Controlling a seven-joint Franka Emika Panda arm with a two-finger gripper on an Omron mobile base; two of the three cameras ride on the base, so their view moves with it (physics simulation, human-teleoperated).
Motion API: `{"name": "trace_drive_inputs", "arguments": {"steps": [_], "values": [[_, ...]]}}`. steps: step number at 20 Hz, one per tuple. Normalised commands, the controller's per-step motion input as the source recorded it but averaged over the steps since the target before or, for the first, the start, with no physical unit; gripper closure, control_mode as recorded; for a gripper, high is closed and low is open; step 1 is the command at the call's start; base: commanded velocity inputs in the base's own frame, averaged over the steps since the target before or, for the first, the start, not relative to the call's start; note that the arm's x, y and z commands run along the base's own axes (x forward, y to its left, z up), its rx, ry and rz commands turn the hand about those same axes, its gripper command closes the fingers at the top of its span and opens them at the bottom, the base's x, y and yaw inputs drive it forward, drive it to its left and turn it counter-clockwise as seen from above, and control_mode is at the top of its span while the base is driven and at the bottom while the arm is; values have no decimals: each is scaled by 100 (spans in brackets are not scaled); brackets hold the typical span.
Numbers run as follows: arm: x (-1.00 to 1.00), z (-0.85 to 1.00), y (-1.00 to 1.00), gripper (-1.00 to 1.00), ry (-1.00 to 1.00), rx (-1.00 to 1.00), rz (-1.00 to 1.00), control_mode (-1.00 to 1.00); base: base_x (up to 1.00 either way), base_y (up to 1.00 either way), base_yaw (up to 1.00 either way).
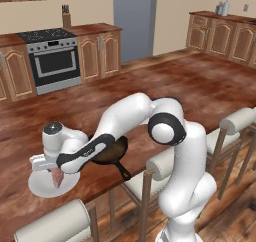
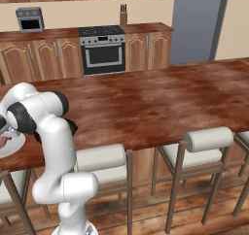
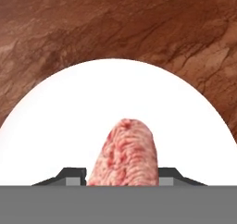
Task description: Pick up the pan with the steak in it and place it on the dining table. Then place the steak on the plate.
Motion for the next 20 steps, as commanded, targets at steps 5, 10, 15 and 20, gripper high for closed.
{"name": "trace_drive_inputs", "arguments": {"steps": [5, 10, 15, 20], "values": [[0, 0, 0, -100, 0, 0, 0, -100, 0, 0, 0], [10, 0, 0, -100, 0, 0, -1, -100, 0, 0, 0], [23, 1, 0, -100, 0, 1, -3, -100, 0, 0, 0], [24, 10, 0, -100, 0, 3, -4, -100, 0, 0, 0]]}}
